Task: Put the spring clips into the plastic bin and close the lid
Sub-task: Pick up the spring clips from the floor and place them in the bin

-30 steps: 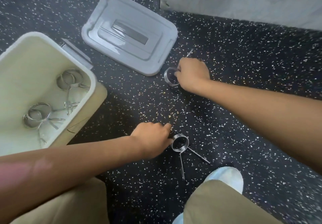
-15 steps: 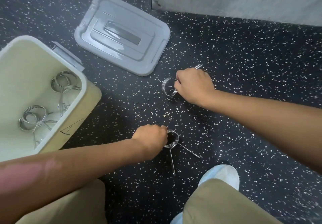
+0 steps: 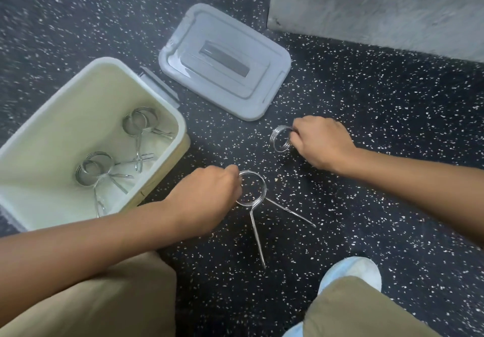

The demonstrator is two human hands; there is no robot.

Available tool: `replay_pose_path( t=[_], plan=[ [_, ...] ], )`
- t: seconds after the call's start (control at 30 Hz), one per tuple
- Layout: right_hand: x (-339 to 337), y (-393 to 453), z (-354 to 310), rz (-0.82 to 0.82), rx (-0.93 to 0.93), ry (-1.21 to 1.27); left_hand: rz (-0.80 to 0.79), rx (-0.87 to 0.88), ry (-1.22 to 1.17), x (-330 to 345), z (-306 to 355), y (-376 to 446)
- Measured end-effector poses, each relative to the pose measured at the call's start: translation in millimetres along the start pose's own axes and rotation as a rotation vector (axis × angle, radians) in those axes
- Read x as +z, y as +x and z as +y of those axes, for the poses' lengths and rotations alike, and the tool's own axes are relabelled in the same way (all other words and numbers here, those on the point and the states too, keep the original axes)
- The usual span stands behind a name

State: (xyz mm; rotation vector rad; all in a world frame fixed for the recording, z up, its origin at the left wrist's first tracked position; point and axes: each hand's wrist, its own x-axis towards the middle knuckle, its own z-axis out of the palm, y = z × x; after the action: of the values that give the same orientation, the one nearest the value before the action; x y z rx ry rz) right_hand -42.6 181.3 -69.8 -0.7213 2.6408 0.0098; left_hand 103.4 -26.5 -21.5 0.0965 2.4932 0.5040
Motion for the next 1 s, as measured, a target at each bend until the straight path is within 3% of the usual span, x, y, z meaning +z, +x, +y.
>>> replay_pose_path(
  t=[0.57, 0.83, 1.0],
  plan=[
    [-95, 14, -97, 0.204, -0.040, 0.369, 0.456, -0.127, -0.126, -85, -85, -74],
    [-123, 31, -145, 0.241, -0.097, 0.579, 0.417, -0.367, 0.073, -109, -164, -97],
    [-130, 47, -192, 0.264, -0.160, 0.698, 0.310, -0.533, 0.226, -107, -184, -99]
  ],
)
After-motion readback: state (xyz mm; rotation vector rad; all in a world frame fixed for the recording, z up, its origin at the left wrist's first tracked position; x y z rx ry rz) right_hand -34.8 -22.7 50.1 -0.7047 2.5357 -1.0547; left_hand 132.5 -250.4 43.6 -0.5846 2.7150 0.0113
